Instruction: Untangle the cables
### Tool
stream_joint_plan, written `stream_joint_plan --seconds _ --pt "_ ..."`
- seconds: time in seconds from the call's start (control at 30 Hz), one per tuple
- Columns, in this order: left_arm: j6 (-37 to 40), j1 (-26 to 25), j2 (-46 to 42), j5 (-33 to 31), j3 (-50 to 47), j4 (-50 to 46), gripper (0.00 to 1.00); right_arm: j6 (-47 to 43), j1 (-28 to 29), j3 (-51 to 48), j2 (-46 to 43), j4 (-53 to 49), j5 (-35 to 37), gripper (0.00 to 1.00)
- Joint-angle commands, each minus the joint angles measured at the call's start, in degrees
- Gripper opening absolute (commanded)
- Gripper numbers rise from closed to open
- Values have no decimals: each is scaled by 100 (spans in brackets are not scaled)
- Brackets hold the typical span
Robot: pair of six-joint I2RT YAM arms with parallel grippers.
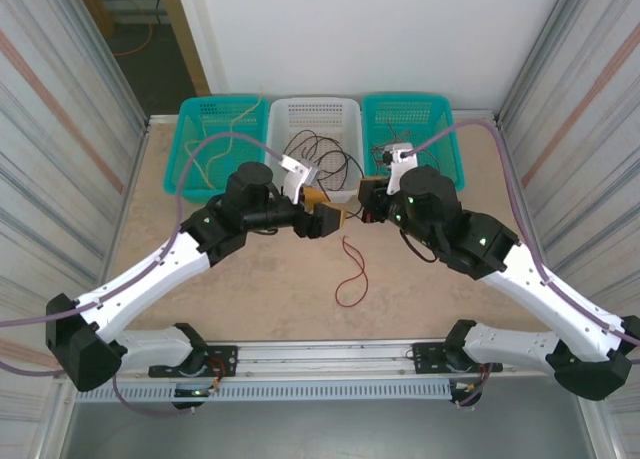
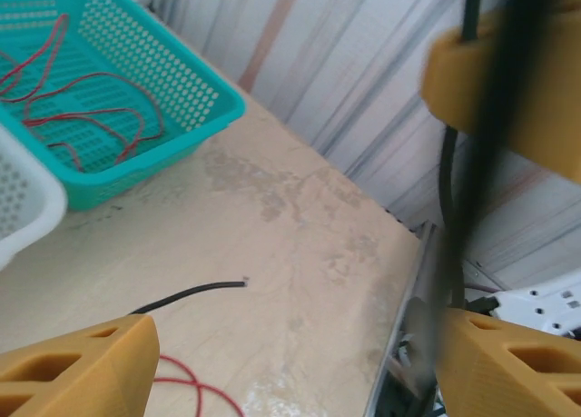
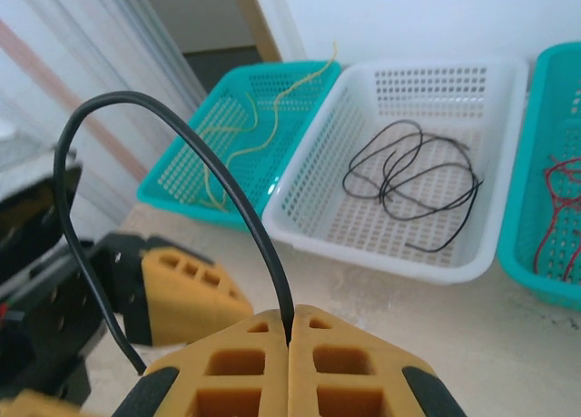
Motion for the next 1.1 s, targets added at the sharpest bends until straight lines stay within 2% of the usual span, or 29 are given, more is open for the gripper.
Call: stream_joint_plan --seconds 0.0,0.23,0.43,0.6,0.7,0.83,1.07 --pt "-176 -84 -26 305 12 416 78 -148 -285 310 -46 18 49 0" --pt "-317 -192 -99 308 -271 727 80 161 -1166 707 186 285 -1170 0" --pt "-216 -201 -98 268 -219 631 80 387 -1345 824 271 618 -1698 0" --pt "-106 -201 -107 257 -153 512 79 504 -1391 879 348 723 -1842 0" --pt "-106 -206 -107 273 -119 504 65 556 -1419 880 338 755 -1842 0" --pt "-105 -200 -72 297 -65 448 40 700 -1553 771 301 912 -1942 0" --pt "-124 -209 5 301 -38 433 11 855 -1714 628 260 1026 -2155 0"
